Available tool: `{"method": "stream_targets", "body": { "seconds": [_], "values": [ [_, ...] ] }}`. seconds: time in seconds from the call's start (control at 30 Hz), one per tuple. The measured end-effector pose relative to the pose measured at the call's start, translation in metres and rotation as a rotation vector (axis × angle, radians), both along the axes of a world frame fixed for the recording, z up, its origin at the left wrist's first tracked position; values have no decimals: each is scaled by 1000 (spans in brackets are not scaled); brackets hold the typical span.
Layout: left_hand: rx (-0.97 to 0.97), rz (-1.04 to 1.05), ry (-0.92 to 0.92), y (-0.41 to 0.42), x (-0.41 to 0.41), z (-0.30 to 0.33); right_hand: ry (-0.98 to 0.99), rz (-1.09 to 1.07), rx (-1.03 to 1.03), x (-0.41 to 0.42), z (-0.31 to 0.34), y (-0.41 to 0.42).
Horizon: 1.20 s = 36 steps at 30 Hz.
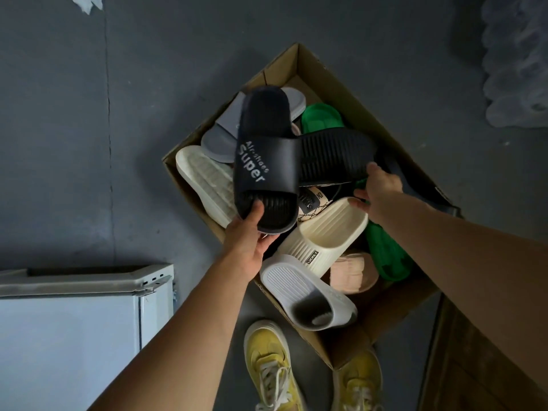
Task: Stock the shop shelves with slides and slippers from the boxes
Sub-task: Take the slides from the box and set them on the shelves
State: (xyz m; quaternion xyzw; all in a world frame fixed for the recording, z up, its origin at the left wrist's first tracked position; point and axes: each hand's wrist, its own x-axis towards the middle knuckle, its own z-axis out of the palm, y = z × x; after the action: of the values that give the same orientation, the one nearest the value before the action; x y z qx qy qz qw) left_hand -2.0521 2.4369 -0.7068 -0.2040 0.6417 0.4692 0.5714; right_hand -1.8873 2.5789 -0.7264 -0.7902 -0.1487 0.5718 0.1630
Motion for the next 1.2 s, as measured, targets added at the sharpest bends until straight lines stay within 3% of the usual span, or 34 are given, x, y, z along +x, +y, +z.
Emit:
{"method": "stream_targets", "body": {
  "seconds": [0.1,0.23,0.7,0.8,0.87,1.0,1.07,1.13,1.2],
  "values": [
    [101,112,-26,-8,-13,-1,44,-82,11,0,-4,9],
    [90,175,-11,-13,-23,-4,89,-125,9,-3,-11,16],
    [109,167,-43,-16,-19,9,126,-14,36,11,-4,9],
    [127,100,-47,-14,-8,18,33,187,67,20,-5,-9],
    [128,43,-52,-13,3,21,-128,419,196,34,-5,-24],
    [142,-67,-59,-11,26,23,-690,1064,494,74,8,-43],
    [151,-125,-51,-11,36,21,-823,1255,416,97,12,-41],
    [156,-160,-58,-12,41,21,-820,1441,244,113,16,-34],
    [152,-186,-65,-12,47,21,-835,1616,196,125,19,-28]
  ]
}}
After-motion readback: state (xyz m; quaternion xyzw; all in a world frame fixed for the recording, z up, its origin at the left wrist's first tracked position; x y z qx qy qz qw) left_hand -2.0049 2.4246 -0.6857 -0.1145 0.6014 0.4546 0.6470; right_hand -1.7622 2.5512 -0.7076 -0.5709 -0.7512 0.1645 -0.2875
